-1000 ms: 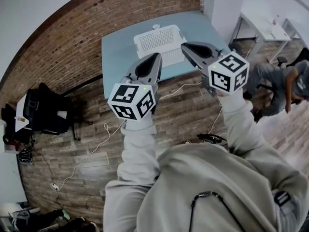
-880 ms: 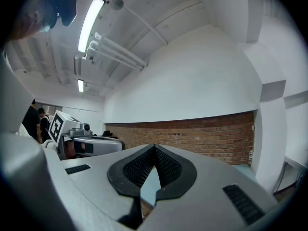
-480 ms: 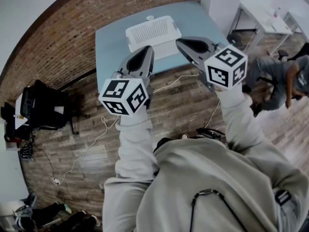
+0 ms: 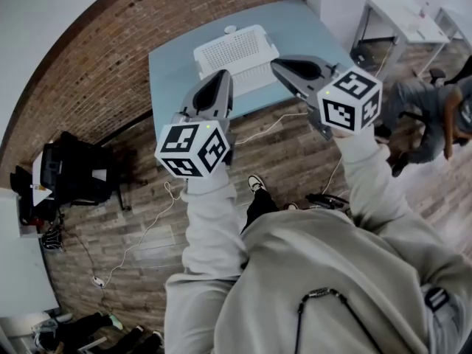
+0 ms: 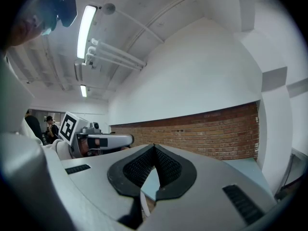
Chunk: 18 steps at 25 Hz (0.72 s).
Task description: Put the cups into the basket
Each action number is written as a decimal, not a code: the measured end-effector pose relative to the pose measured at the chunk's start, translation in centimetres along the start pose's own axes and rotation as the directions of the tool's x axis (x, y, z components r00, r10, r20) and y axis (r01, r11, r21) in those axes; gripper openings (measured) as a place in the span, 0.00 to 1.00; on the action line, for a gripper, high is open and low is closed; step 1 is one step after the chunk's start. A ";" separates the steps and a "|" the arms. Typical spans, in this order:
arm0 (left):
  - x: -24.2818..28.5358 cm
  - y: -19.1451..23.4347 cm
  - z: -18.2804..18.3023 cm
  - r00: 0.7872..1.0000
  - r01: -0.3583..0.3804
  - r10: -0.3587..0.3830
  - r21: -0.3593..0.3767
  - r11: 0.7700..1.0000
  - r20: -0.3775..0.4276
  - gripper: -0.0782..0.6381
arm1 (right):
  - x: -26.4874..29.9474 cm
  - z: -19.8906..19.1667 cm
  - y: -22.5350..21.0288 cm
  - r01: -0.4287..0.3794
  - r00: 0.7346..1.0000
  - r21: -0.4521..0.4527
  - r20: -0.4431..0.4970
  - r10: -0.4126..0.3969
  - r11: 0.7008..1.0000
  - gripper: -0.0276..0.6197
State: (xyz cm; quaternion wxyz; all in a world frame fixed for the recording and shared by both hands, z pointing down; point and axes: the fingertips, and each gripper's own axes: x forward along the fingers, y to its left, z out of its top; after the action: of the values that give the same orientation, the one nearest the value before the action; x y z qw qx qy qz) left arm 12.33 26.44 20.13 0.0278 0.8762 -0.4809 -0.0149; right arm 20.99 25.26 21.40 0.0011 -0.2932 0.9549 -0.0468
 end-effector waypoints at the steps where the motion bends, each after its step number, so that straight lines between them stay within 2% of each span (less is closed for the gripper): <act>1: 0.3 0.4 -0.3 1.000 -0.004 0.004 -0.005 1.000 -0.005 0.10 | 0.3 0.0 -0.2 0.004 1.000 0.000 0.003 -0.004 1.000 0.06; 10: 4.1 5.3 0.1 1.000 0.005 -0.005 -0.045 0.999 -0.006 0.10 | 4.9 1.5 -3.0 0.010 1.000 -0.020 -0.021 -0.010 1.000 0.06; 14: 6.2 7.5 -1.0 0.999 0.012 -0.014 -0.056 0.998 -0.031 0.10 | 7.2 0.7 -4.6 0.018 0.999 -0.010 -0.039 -0.018 1.000 0.06; 16: 7.2 8.5 -1.5 0.999 0.031 -0.033 -0.056 0.998 -0.040 0.10 | 8.5 0.4 -5.6 0.026 0.999 -0.002 -0.045 -0.027 1.000 0.06; 18: 8.5 9.2 -1.4 0.996 0.082 -0.084 -0.040 0.996 -0.040 0.10 | 10.0 0.3 -6.6 0.034 0.998 0.003 -0.051 -0.034 0.999 0.06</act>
State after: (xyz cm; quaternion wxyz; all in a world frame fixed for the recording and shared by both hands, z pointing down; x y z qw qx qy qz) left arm 9.25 14.42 22.10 0.0542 0.8949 -0.4430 -0.0068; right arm 16.46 14.18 21.91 -0.0233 -0.3080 0.9495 -0.0559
